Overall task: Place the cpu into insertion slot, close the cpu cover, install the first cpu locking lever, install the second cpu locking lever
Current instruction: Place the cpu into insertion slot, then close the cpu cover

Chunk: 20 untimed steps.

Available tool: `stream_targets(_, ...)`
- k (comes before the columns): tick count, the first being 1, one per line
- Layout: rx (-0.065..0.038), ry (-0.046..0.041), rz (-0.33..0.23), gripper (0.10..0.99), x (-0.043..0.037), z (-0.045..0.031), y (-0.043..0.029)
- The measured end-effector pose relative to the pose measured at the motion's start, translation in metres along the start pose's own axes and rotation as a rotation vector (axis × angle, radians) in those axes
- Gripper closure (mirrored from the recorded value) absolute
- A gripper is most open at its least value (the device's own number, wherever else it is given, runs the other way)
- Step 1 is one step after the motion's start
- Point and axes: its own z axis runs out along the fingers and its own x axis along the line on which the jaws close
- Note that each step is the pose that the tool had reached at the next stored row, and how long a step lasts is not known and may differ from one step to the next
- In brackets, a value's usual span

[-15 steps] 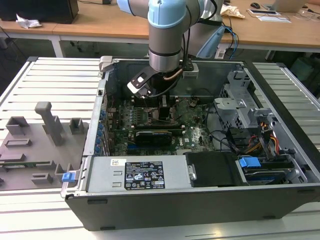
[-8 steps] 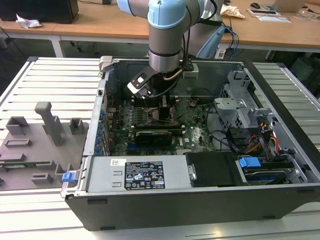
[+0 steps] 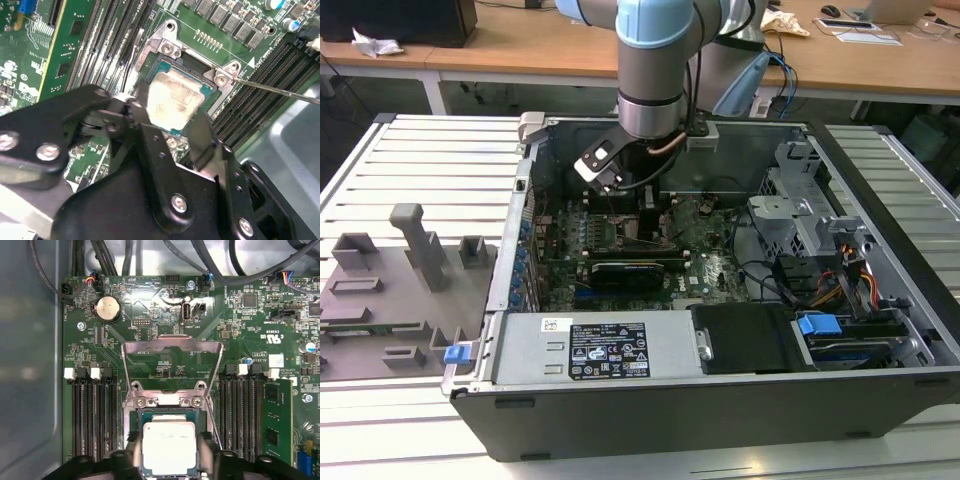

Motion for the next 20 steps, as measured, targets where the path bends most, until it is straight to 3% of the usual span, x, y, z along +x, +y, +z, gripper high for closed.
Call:
stream_targets(4,0.002,0.0000,0.000,0.737,0.0000,-0.0033,0.0003)
stream_targets(5,0.002,0.0000,0.000,0.737,0.0000,-0.0036,0.0004)
stream_targets(7,0.002,-0.0001,0.000,0.859,-0.0001,-0.0044,0.0004)
stream_targets(8,0.002,-0.0001,0.000,0.859,0.0000,-0.0049,0.0005)
stream_targets(9,0.002,-0.0001,0.000,0.980,0.0000,-0.0053,0.0005)
stream_targets(20,0.002,-0.0001,0.000,0.980,-0.0001,-0.0114,0.0007)
